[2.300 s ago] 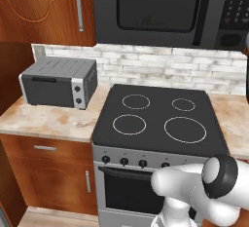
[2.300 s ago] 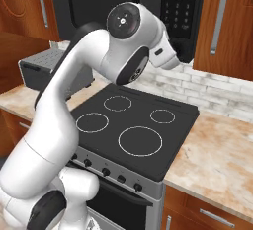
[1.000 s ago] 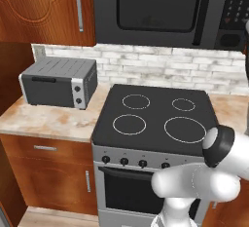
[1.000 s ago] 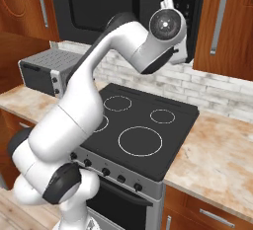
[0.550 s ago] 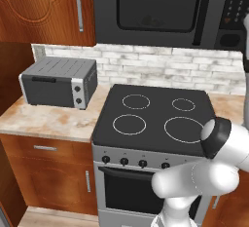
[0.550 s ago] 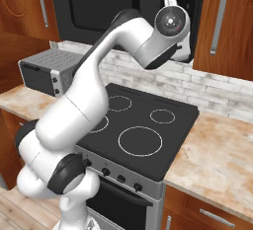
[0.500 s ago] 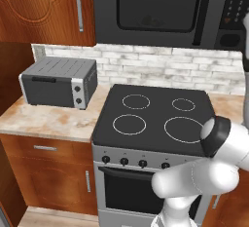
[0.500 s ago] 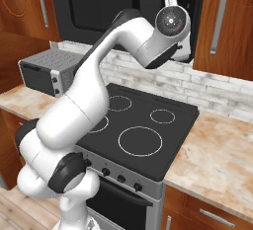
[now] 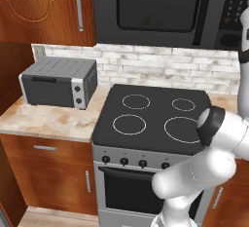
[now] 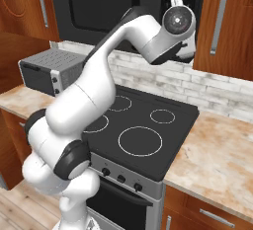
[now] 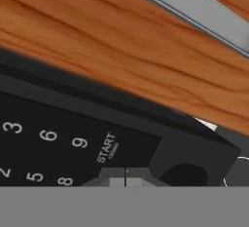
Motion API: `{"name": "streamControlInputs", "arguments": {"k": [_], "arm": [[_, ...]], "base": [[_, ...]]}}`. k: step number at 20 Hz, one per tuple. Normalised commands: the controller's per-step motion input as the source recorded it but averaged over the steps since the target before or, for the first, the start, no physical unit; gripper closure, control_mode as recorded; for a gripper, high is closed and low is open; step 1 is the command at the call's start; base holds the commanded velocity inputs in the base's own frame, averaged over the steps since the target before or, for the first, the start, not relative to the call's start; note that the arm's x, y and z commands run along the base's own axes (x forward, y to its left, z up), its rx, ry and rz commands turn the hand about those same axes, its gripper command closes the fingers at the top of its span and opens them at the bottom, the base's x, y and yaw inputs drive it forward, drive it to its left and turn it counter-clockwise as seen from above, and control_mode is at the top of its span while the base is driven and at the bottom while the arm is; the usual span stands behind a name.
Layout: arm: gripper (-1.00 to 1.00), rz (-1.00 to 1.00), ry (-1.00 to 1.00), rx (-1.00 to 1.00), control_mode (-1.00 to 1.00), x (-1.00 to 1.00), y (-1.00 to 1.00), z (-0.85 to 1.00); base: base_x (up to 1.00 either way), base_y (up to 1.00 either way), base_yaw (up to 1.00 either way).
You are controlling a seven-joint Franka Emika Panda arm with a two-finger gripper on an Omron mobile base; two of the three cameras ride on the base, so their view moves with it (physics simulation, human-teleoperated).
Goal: Place the tupperware containing the chicken drumstick and broccoli meal in the microwave. Close the microwave door and press the start button to reheat the meal.
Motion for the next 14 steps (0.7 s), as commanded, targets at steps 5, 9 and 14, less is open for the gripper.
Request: {"name": "streamControlInputs", "arguments": {"k": [5, 9, 14], "arm": [[1.0, 0.0, 0.0, 0.0, -1.0, 0.39, -0.14, 0.0], [1.0, 0.0, 0.0, 0.0, -1.0, 0.47, -0.16, 0.0], [1.0, 0.0, 0.0, 0.0, -1.0, 0.49, -0.18, -0.02]], "base": [[0.0, 0.0, 0.0], [0.0, 0.0, 0.0], [0.0, 0.0, 0.0]]}}
